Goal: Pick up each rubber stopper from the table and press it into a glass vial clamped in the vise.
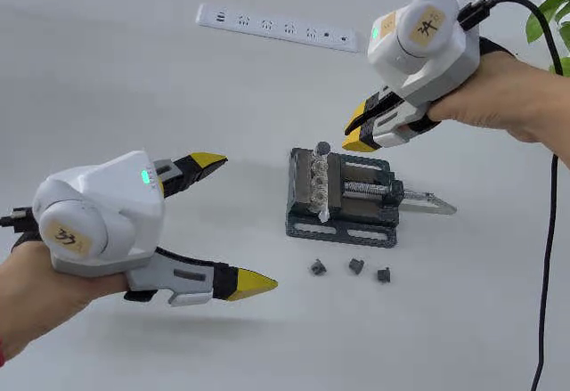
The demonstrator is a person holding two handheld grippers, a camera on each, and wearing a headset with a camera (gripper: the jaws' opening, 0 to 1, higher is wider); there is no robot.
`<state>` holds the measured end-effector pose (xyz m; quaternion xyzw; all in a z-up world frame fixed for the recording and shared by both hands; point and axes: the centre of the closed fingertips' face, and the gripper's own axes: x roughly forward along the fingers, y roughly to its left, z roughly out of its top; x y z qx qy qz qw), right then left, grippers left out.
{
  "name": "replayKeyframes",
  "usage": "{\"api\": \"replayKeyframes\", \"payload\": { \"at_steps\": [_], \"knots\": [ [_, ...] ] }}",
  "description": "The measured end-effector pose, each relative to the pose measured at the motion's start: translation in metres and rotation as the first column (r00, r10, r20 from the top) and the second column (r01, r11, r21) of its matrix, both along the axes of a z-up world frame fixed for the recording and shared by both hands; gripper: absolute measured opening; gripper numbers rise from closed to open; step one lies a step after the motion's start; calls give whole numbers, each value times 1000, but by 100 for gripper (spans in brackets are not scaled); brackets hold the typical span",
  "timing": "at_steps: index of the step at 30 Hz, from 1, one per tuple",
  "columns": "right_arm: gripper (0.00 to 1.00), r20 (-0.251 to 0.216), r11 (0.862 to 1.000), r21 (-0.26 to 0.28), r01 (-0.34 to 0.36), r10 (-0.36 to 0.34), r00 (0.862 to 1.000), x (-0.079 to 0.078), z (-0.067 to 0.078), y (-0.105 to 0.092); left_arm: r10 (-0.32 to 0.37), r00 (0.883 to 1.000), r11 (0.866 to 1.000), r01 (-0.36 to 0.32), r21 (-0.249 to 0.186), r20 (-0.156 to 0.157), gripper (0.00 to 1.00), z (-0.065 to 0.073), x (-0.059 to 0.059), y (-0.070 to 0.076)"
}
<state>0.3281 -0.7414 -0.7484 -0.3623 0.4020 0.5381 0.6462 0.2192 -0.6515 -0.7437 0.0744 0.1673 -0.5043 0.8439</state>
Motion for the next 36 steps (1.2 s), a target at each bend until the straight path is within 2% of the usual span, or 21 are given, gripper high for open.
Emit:
{"api": "replayKeyframes", "payload": {
  "at_steps": [9,19,22,28,36],
  "knots": [
    [17,15,996,71,45,-46,999,-10,14,-9,-3,1000,1000,3,13,14,93,8,-1,2],
    [23,29,984,154,93,-99,995,-26,26,-25,-7,1000,1000,6,28,30,93,18,-5,2],
    [26,33,979,177,103,-110,993,-36,30,-32,-12,999,999,11,34,34,93,21,-7,1],
    [29,29,969,211,126,-135,990,-52,31,-43,-20,999,999,18,40,38,93,24,-12,-1],
    [31,14,961,227,155,-163,987,-74,20,-57,-26,999,999,25,43,44,93,28,-15,-3]
  ]
}}
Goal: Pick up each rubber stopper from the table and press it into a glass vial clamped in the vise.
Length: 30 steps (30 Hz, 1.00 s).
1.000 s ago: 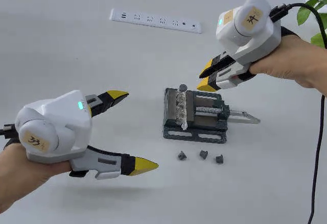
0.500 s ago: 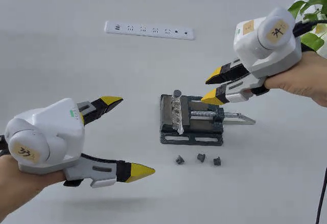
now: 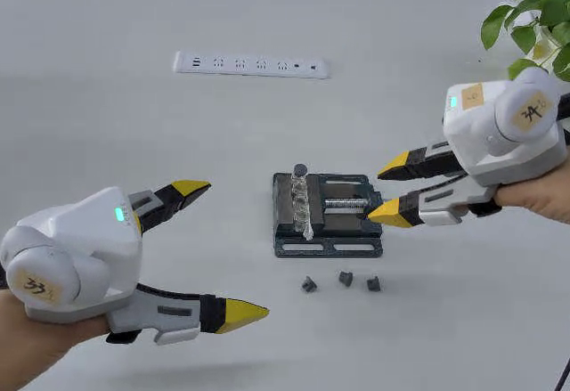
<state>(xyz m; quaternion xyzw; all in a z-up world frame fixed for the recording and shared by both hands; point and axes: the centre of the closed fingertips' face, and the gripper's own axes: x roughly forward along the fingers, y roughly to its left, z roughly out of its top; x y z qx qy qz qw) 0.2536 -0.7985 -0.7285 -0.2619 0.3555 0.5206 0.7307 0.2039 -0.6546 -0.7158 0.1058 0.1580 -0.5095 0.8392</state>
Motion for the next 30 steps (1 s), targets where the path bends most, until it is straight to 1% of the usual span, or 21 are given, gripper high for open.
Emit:
{"api": "replayKeyframes", "payload": {
  "at_steps": [3,8,16,22,24,26,28,30],
  "knots": [
    [31,-9,1000,15,7,-7,1000,-14,-3,-1,-1,1000,1000,1,1,0,93,1,-1,0],
    [32,-36,1000,18,9,-9,999,-28,-19,-10,0,1000,1000,0,1,1,93,1,-3,0],
    [31,-69,1000,19,9,-7,998,-50,-41,-20,1,1000,1000,-1,4,-3,93,0,-5,0],
    [31,-83,1000,22,-3,5,997,-59,-57,-23,-2,1000,1000,2,4,-6,93,0,-5,-2],
    [31,-70,999,27,-24,26,997,-60,-60,-23,-4,1000,1000,4,6,-7,93,0,-5,-2],
    [30,-72,999,29,-34,36,997,-62,-65,-23,-3,1000,1000,3,6,-8,93,0,-5,-2],
    [29,-69,999,15,-52,53,996,-62,-72,-25,-3,1000,1000,3,6,-9,93,0,-5,-2],
    [27,-73,998,7,-55,56,996,-62,-76,-26,-3,1000,1000,3,7,-9,92,-1,-5,-2]
  ]
}}
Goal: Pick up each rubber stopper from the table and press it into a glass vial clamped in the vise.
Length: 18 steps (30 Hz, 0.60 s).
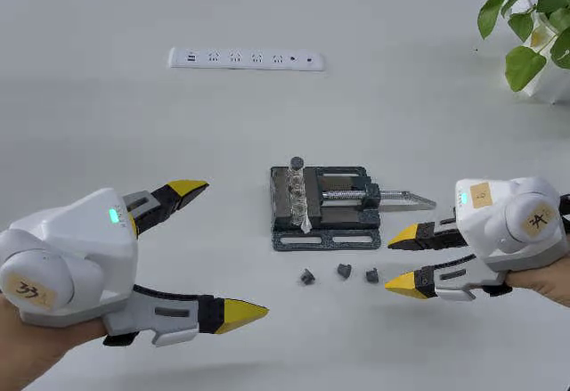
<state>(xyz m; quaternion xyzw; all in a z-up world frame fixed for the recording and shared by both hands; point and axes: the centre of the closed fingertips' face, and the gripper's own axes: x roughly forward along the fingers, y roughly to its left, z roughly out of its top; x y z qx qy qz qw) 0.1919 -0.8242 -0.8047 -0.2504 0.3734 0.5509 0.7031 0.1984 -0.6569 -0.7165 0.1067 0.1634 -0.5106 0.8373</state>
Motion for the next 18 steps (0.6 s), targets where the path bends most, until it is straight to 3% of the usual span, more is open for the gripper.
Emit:
{"api": "replayKeyframes", "payload": {
  "at_steps": [8,18],
  "knots": [
    [22,-9,999,-34,-34,34,999,4,-21,-1,2,1000,1000,-2,2,-6,92,-2,0,1],
    [17,-17,995,-54,-83,82,997,4,-32,3,3,1000,1000,-3,0,-13,92,-5,0,1]
  ]
}}
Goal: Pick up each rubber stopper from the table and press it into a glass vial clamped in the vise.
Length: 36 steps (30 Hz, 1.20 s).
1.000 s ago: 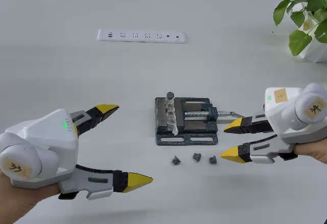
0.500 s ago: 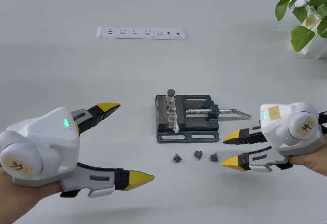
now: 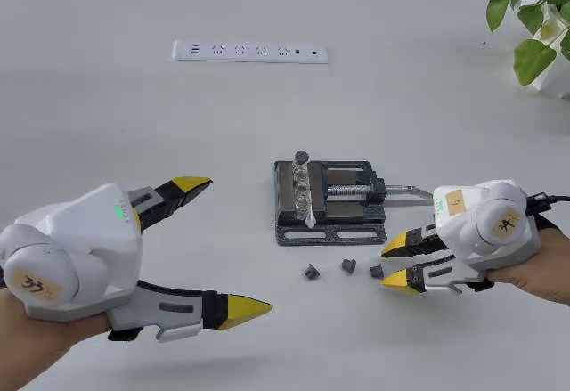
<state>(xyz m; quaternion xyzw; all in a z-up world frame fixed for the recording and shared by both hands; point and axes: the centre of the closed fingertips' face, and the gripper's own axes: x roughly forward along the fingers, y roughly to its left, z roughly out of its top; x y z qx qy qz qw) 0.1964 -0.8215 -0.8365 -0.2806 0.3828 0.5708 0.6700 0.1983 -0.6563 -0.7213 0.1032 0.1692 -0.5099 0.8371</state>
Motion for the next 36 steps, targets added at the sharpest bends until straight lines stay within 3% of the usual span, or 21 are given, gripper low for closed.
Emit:
{"api": "replayKeyframes", "payload": {
  "at_steps": [13,24,30,36],
  "knots": [
    [11,-3,1000,-9,-26,26,1000,0,-7,2,4,1000,1000,-4,-1,-5,92,-2,2,1],
    [7,2,1000,-2,-10,10,1000,1,-3,1,-2,1000,1000,2,-4,-2,92,-1,2,-1],
    [7,27,1000,22,-11,11,1000,-1,15,7,-8,1000,1000,8,-15,5,91,3,2,-5],
    [7,74,997,72,-30,24,997,-5,47,22,-17,1000,999,17,-29,14,90,9,2,-9]
  ]
}}
